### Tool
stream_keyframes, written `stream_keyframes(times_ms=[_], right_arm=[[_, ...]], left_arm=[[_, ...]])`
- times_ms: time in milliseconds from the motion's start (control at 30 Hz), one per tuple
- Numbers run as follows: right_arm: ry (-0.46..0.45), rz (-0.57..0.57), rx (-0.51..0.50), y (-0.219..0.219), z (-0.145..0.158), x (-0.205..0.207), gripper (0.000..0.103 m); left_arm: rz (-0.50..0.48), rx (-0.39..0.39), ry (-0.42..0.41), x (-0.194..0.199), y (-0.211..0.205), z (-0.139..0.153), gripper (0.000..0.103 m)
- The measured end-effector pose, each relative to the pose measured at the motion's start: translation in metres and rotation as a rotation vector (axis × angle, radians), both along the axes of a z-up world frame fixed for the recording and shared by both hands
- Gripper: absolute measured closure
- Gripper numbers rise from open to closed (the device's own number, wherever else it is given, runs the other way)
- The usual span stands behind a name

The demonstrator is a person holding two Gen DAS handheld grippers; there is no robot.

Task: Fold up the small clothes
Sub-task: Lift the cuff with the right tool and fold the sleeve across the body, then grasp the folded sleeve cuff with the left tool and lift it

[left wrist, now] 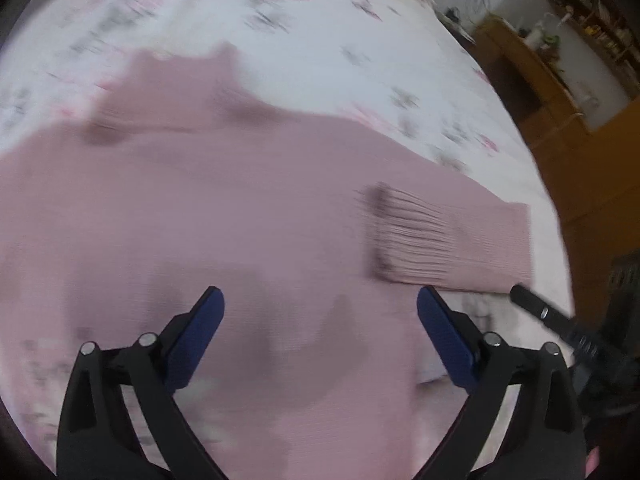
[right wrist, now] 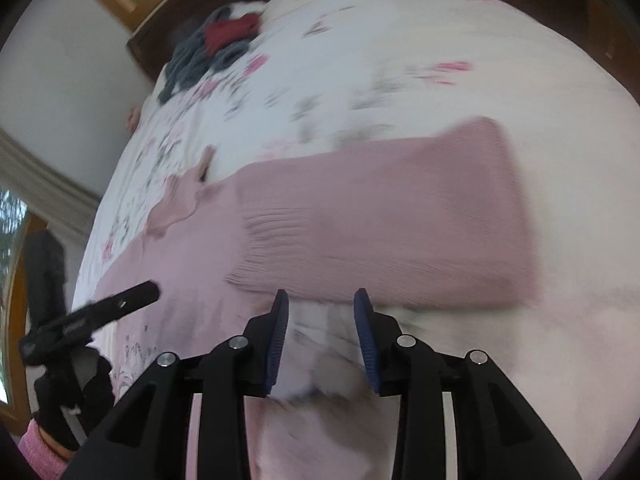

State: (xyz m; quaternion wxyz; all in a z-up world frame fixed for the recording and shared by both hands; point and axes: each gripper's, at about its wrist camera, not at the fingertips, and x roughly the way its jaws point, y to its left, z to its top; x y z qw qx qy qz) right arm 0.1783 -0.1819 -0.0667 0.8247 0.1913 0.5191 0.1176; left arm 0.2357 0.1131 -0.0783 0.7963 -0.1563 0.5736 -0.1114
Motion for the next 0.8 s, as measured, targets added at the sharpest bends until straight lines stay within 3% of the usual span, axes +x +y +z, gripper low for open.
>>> stream_keyframes(times_ms=[100, 200, 267, 367, 433, 467, 533, 800], right_arm=[[-0.002, -0.041, 0.001, -0.023, -0.003, -0.016, 0.068], [-0.008, -0.064, -0.006, -0.035, -0.005, -0.027, 0.068], [-0.012, -0.072, -0.01, -0.04, -0.006, -0.031, 0.068], [-0.019, -0.075, -0.011, -0.042, -0.008, -0.037, 0.068], [-0.017, -0.077, -0.031, -0.042, -0.011, -0.039, 0.068], [-0.013, -0.077, -0.038, -0.043, -0.012, -0.04, 0.068], [-0.009, -0.078, -0.044, -0.043, -0.014, -0.041, 0.068], [-0.013, -0.085, -0.034, -0.038, -0.011, -0.039, 0.068]], left_arm=[[-0.025, -0.081, 0.072, 0.013, -0.025, -0.017, 0.011], [-0.027, -0.158, 0.131, 0.026, -0.042, -0.033, 0.03], [-0.007, -0.195, 0.174, 0.034, -0.048, -0.044, 0.035], [-0.001, -0.223, 0.2, 0.042, -0.055, -0.054, 0.06], [0.007, -0.221, 0.188, 0.043, -0.059, -0.054, 0.088], [0.013, -0.221, 0.177, 0.044, -0.057, -0.05, 0.093], [0.026, -0.22, 0.146, 0.044, -0.054, -0.042, 0.097], [0.056, -0.178, -0.057, 0.019, -0.016, 0.014, 0.098]])
